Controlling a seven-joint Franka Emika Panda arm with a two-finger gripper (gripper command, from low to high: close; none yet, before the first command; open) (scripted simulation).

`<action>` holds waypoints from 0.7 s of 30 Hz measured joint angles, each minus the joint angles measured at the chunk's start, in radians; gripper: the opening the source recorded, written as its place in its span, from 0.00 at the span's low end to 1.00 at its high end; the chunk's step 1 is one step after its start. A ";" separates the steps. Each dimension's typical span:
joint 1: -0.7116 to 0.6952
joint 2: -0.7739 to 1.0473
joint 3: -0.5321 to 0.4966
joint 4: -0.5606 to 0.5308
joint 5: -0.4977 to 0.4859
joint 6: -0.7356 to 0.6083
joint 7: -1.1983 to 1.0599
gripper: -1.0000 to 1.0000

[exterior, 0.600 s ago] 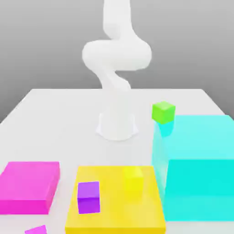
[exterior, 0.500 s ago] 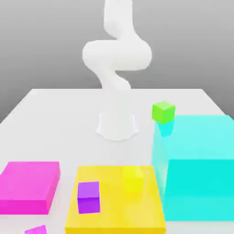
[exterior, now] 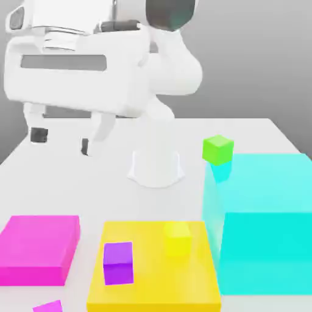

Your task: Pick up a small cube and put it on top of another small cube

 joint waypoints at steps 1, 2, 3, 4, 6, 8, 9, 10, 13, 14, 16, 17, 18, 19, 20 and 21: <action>-0.009 0.036 -0.004 0.004 0.000 0.009 0.024 0.50; -0.019 0.072 -0.007 0.008 0.001 0.018 0.048 0.50; -0.025 0.108 -0.011 0.011 0.003 0.027 0.071 0.50; -0.029 0.143 -0.014 0.015 0.007 0.036 0.092 0.50; -0.035 0.215 -0.024 0.022 0.019 0.054 0.133 0.50; -0.042 0.286 -0.034 0.029 0.038 0.073 0.168 0.50; -0.046 0.321 -0.038 0.033 0.050 0.082 0.185 0.50; -0.051 0.356 -0.042 0.037 0.063 0.091 0.200 0.50; -0.069 0.462 -0.047 0.049 0.104 0.123 0.238 0.50; -0.072 0.497 -0.047 0.055 0.111 0.144 0.243 0.50; -0.075 0.570 -0.046 0.071 0.116 0.196 0.246 0.50; -0.075 0.607 -0.046 0.079 0.117 0.223 0.247 0.50; -0.076 0.626 -0.046 0.083 0.117 0.238 0.247 0.00; -0.076 0.626 -0.046 0.083 0.117 0.238 0.247 0.00; -0.076 0.626 -0.046 0.083 0.117 0.238 0.247 0.00; -0.076 0.626 -0.046 0.083 0.118 0.238 0.247 0.00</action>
